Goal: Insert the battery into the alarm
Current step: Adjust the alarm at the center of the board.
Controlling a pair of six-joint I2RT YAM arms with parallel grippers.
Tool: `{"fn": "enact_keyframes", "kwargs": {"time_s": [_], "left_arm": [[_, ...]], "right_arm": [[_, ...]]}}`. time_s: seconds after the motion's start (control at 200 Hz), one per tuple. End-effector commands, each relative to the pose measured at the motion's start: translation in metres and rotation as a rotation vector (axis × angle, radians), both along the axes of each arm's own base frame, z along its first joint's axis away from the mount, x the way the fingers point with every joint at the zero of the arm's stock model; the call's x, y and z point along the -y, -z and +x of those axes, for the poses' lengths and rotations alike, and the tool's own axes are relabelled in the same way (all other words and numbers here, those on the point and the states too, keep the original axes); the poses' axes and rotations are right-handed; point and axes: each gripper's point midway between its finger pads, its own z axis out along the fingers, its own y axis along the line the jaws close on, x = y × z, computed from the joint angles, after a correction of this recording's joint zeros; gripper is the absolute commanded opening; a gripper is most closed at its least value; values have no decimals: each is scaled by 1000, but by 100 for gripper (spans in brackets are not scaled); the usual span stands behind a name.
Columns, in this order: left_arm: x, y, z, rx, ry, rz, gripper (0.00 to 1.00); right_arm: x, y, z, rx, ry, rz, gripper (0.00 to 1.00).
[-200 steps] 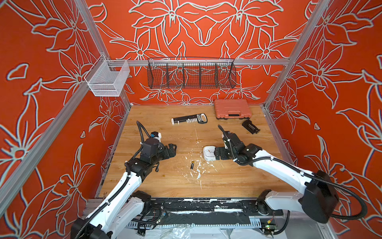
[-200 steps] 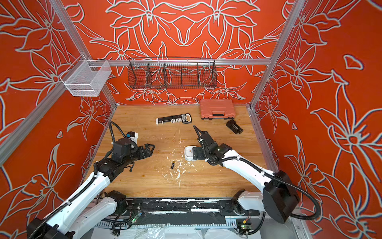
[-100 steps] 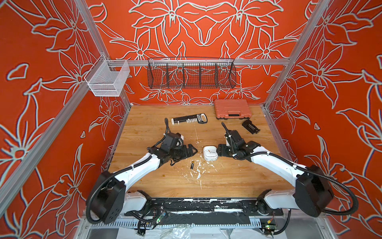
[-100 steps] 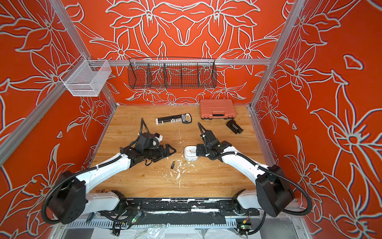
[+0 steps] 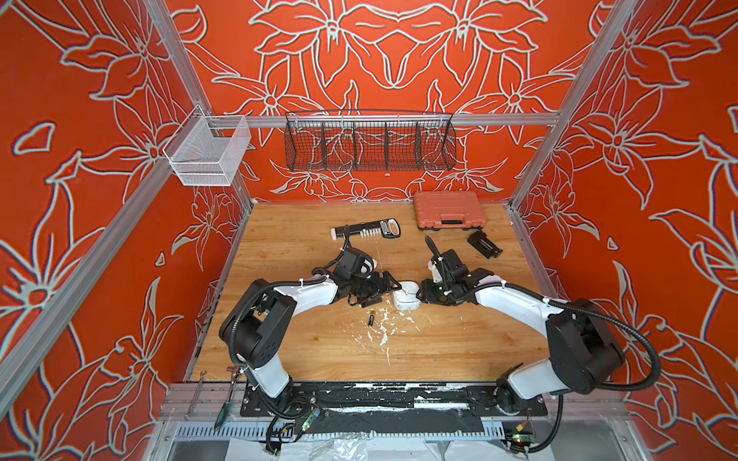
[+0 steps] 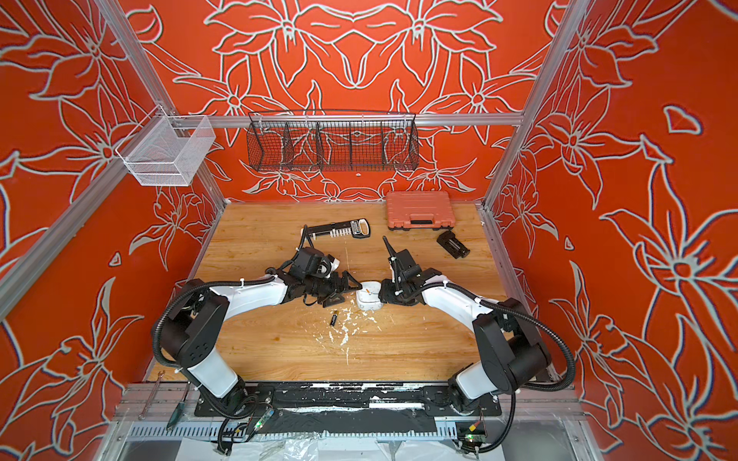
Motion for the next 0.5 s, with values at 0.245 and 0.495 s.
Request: {"fn": "enact_keyframes", "kwargs": {"time_s": [0.245, 0.495], "left_arm": [[15, 8, 5, -65, 6, -70, 89], [21, 20, 8, -98, 6, -98, 83]], "right_arm": [[-2, -2, 15, 9, 46, 62, 42], [-6, -4, 21, 16, 48, 97, 42]]}}
